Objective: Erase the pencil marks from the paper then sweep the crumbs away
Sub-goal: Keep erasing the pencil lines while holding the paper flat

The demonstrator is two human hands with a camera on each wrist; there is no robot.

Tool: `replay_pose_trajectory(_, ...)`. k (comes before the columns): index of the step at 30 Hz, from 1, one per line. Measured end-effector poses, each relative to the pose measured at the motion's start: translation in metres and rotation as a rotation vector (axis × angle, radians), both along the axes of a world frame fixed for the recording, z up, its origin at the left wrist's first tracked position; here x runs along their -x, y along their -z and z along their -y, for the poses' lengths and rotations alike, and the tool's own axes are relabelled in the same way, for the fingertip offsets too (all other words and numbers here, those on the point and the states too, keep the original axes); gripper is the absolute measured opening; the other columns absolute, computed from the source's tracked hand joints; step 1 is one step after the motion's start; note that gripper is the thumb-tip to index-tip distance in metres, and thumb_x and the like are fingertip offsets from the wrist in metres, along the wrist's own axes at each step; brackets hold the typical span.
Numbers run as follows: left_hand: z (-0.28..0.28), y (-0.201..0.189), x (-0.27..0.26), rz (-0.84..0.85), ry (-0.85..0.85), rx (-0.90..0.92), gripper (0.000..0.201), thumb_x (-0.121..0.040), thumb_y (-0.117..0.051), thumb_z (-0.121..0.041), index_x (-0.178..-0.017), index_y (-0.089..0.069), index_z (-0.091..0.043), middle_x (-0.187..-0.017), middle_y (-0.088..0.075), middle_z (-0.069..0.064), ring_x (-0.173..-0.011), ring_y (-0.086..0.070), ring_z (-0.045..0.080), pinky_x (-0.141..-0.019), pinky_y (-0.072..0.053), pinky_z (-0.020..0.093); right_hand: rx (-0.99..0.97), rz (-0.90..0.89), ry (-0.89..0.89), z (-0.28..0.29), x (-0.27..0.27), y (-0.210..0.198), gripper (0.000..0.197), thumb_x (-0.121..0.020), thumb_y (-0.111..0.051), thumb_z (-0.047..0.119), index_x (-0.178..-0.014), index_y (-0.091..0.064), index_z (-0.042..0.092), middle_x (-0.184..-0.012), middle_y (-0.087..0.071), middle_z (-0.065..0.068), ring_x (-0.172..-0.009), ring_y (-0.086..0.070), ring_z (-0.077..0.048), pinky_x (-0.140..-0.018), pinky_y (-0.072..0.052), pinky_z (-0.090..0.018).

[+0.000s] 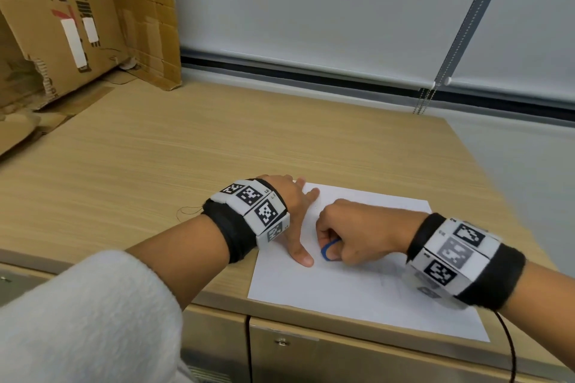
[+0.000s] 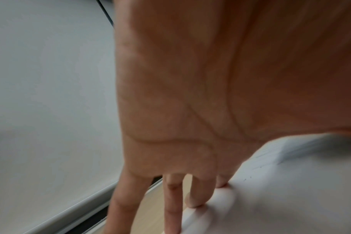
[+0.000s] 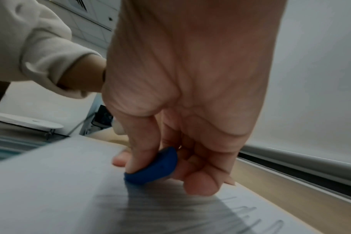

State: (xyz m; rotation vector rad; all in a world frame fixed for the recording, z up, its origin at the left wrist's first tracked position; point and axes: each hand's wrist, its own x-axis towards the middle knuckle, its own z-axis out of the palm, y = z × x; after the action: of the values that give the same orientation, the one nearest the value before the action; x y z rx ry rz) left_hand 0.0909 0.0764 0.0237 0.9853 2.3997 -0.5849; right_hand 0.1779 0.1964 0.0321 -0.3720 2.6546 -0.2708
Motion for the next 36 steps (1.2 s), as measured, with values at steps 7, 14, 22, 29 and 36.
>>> replay_pose_trajectory(7, 0.003, -0.001, -0.001, 0.008, 0.017, -0.046, 0.132, -0.059, -0.07, -0.078, -0.152, 0.014, -0.035, -0.163, 0.011, 0.0, -0.149, 0.003, 0.03, -0.113, -0.024, 0.054, 0.008, -0.177, 0.171, -0.014, 0.052, 0.002, 0.013, -0.08, -0.058, 0.009, -0.074, -0.063, -0.002, -0.062, -0.055, -0.005, -0.056, -0.045, -0.017, -0.056, -0.042, -0.03)
replay_pose_trajectory(14, 0.004, -0.001, -0.001, 0.013, 0.011, -0.048, 0.132, -0.059, -0.069, -0.079, -0.153, 0.012, -0.033, -0.163, 0.013, 0.001, -0.149, 0.002, 0.03, -0.114, -0.025, 0.054, -0.067, -0.024, 0.036, -0.008, 0.045, -0.005, 0.008, -0.081, -0.065, 0.01, -0.074, -0.065, 0.015, -0.065, -0.059, 0.011, -0.059, -0.052, -0.003, -0.059, -0.046, -0.018)
replay_pose_trajectory(22, 0.004, -0.002, -0.001, 0.021, 0.007, -0.048, 0.134, -0.06, -0.071, -0.077, -0.152, 0.015, -0.033, -0.163, 0.011, 0.002, -0.149, 0.001, 0.03, -0.115, -0.024, 0.055, -0.041, -0.051, 0.055, -0.015, 0.054, 0.001, 0.008, -0.08, -0.065, 0.009, -0.073, -0.067, 0.014, -0.065, -0.061, 0.008, -0.059, -0.052, -0.003, -0.058, -0.044, -0.019)
replay_pose_trajectory(29, 0.003, -0.005, -0.003, 0.015, 0.006, -0.034, 0.133, -0.063, -0.07, -0.076, -0.152, 0.019, -0.031, -0.162, 0.015, 0.001, -0.149, 0.003, 0.029, -0.115, -0.024, 0.055, -0.047, -0.186, 0.102, -0.024, 0.066, 0.001, 0.007, -0.08, -0.061, 0.006, -0.079, -0.068, 0.003, -0.074, -0.067, -0.006, -0.065, -0.056, -0.015, -0.063, -0.051, -0.032)
replay_pose_trajectory(36, 0.003, -0.006, -0.004, 0.016, 0.006, -0.025, 0.133, -0.064, -0.069, -0.076, -0.152, 0.019, -0.029, -0.162, 0.016, 0.002, -0.149, 0.004, 0.029, -0.116, -0.022, 0.054, -0.062, -0.214, 0.131, -0.027, 0.073, 0.001, 0.009, -0.082, -0.06, 0.007, -0.082, -0.068, 0.002, -0.075, -0.066, -0.006, -0.067, -0.058, -0.017, -0.064, -0.051, -0.032)
